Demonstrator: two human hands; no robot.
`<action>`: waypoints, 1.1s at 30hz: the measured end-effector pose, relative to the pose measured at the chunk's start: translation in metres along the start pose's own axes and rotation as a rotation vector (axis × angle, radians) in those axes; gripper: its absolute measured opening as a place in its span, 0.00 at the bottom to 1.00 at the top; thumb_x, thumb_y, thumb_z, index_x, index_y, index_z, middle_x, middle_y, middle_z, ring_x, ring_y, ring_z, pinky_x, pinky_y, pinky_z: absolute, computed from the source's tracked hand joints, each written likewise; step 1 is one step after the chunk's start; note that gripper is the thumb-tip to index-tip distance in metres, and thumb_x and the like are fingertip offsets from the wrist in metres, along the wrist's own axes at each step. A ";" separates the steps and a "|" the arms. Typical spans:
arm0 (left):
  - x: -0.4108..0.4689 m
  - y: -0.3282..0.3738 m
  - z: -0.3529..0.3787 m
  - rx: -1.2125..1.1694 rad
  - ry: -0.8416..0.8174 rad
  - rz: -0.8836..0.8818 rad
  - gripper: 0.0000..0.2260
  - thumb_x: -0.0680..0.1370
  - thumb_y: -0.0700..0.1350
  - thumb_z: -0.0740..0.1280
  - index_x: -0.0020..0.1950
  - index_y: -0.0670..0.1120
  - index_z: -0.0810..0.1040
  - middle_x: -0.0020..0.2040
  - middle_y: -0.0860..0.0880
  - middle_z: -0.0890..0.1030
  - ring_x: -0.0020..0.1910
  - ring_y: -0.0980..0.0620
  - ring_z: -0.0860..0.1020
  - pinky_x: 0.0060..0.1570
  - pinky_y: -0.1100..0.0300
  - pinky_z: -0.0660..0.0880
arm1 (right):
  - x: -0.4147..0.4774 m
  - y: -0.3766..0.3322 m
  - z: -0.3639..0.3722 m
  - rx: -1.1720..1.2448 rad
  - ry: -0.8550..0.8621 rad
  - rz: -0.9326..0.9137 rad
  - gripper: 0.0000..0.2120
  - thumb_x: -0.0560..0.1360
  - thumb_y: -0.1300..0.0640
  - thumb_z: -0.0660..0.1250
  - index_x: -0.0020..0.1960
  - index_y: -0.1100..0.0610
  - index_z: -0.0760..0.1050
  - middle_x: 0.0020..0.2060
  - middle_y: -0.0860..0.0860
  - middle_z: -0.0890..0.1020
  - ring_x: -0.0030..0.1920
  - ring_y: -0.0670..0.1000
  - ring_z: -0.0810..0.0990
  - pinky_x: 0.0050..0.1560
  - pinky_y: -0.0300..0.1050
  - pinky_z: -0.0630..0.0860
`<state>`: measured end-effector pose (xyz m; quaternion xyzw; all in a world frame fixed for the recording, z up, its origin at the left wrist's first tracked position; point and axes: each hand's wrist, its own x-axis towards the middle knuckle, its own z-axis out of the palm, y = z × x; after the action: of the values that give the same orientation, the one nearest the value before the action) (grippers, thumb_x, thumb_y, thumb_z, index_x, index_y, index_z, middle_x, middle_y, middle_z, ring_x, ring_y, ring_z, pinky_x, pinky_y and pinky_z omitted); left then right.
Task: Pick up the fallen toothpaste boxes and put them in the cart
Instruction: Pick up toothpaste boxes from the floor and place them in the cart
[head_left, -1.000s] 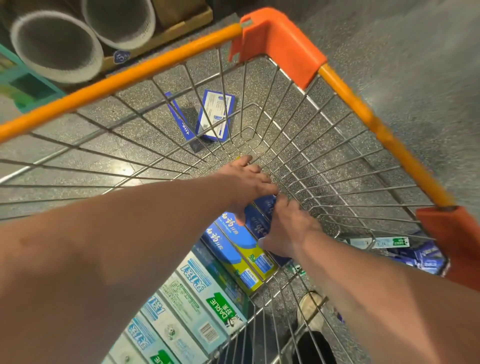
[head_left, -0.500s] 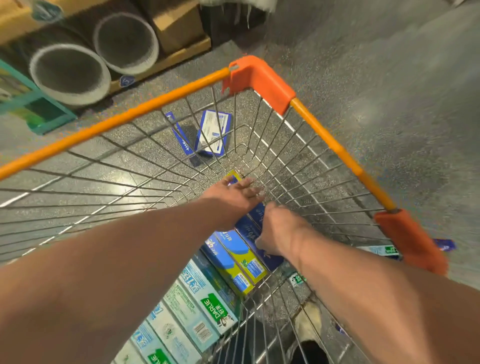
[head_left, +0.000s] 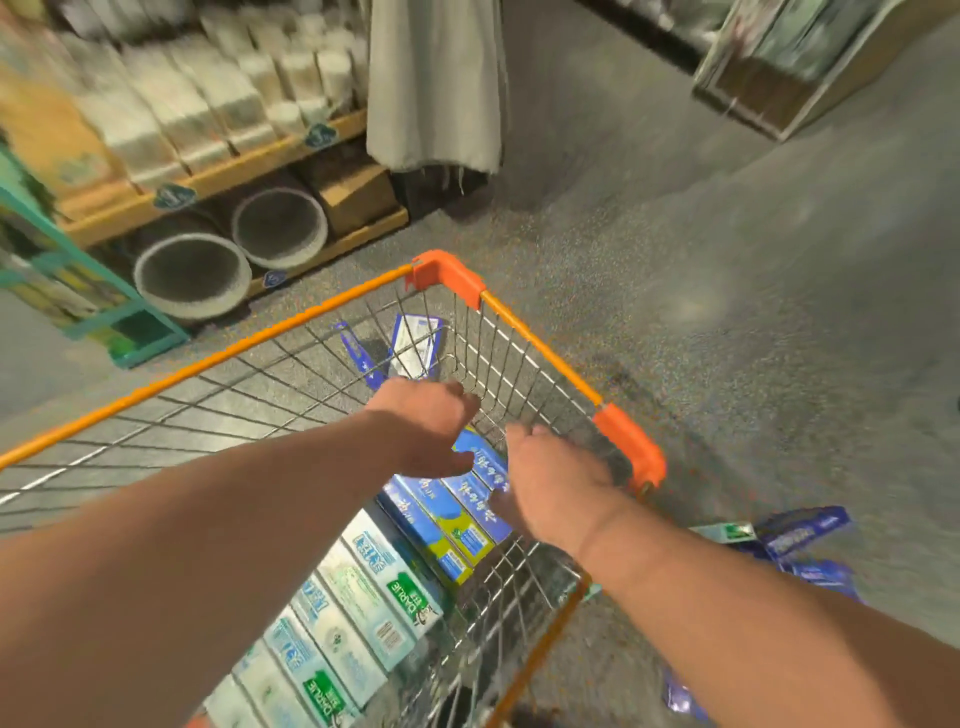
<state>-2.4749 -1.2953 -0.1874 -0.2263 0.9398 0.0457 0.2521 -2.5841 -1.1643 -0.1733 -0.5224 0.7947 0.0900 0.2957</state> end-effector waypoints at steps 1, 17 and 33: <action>-0.008 0.009 -0.012 0.010 0.022 -0.009 0.27 0.76 0.65 0.63 0.70 0.51 0.71 0.62 0.49 0.77 0.61 0.44 0.79 0.51 0.51 0.76 | -0.012 0.003 -0.008 0.002 0.030 -0.009 0.28 0.75 0.43 0.71 0.67 0.55 0.65 0.66 0.55 0.75 0.66 0.59 0.77 0.60 0.53 0.74; -0.102 0.302 -0.136 0.096 0.175 0.036 0.31 0.76 0.67 0.63 0.73 0.52 0.66 0.63 0.48 0.77 0.61 0.43 0.78 0.54 0.50 0.77 | -0.270 0.236 -0.009 0.107 0.325 -0.029 0.31 0.75 0.36 0.67 0.70 0.53 0.68 0.61 0.55 0.79 0.61 0.59 0.79 0.58 0.54 0.77; 0.074 0.471 -0.039 0.126 0.098 0.280 0.35 0.77 0.70 0.62 0.75 0.49 0.62 0.63 0.48 0.76 0.54 0.46 0.78 0.43 0.54 0.75 | -0.236 0.449 0.090 0.167 0.102 0.326 0.29 0.78 0.42 0.66 0.73 0.55 0.65 0.64 0.56 0.76 0.63 0.59 0.76 0.61 0.53 0.73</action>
<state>-2.7607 -0.9125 -0.2034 -0.0790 0.9743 0.0100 0.2106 -2.8813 -0.7430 -0.1875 -0.3642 0.8875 0.0437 0.2789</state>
